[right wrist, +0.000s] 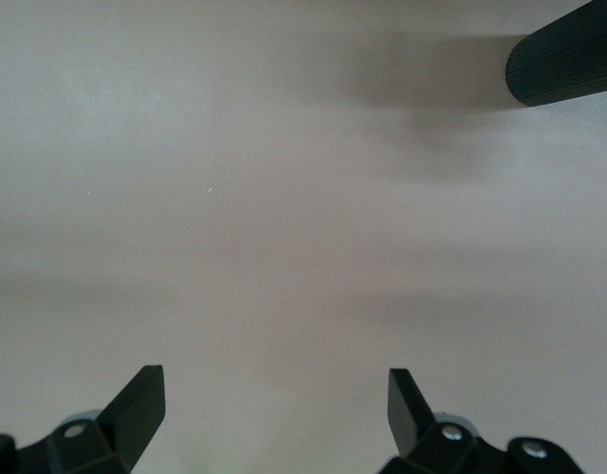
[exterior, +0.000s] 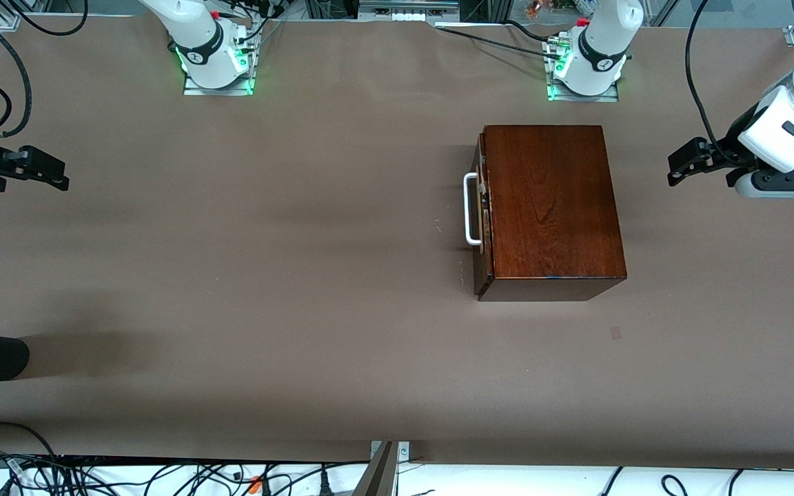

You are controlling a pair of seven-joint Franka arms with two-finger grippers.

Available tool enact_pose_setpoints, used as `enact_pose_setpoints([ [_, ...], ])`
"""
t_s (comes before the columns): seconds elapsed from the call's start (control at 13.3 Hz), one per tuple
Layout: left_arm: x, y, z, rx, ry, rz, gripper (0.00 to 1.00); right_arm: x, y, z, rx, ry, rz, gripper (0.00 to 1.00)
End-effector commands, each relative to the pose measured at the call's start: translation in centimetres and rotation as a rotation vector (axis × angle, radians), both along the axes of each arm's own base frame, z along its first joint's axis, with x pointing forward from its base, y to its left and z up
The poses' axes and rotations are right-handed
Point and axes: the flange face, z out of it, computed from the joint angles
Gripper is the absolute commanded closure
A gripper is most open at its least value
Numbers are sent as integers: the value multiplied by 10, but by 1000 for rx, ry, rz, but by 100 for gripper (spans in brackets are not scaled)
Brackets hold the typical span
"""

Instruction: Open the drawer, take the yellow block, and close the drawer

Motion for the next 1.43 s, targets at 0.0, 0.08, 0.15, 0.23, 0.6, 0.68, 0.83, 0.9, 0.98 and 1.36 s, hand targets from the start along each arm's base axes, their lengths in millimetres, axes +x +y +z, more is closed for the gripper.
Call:
enact_pose_setpoints([
  [0.0, 3, -3, 6, 7, 8, -15, 0, -1, -1, 4, 15, -9, -14, 0],
  [0.08, 2, -3, 5, 6, 19, -15, 0, -1, -1, 4, 15, -9, -15, 0],
  [0.15, 1, -5, 5, -1, 23, -16, 0, -1, -1, 4, 15, -9, -15, 0],
  [0.23, 0, -15, 5, -2, 29, -35, 0, -2, -1, 4, 17, -11, -15, 0],
  [0.6, -6, -112, -28, -4, 102, -203, 0, -2, -4, 4, 21, -11, -21, 0],
  [0.68, -6, -134, -40, -6, 119, -224, 0, -2, -3, 4, 41, -10, -23, 0],
  [0.83, -3, -179, -57, -17, 133, -230, 0, -2, -1, 4, 58, -7, -23, 0],
  [0.9, -4, -205, -63, -24, 134, -218, 0, -2, 0, 4, 56, -9, -21, 0],
  [0.98, -7, -230, -70, -23, 132, -192, 0, -2, 0, 4, 56, -9, -21, 0],
  [1.36, -34, -349, -137, 33, 74, -120, 0, -2, 3, 4, 36, -9, -8, 0],
])
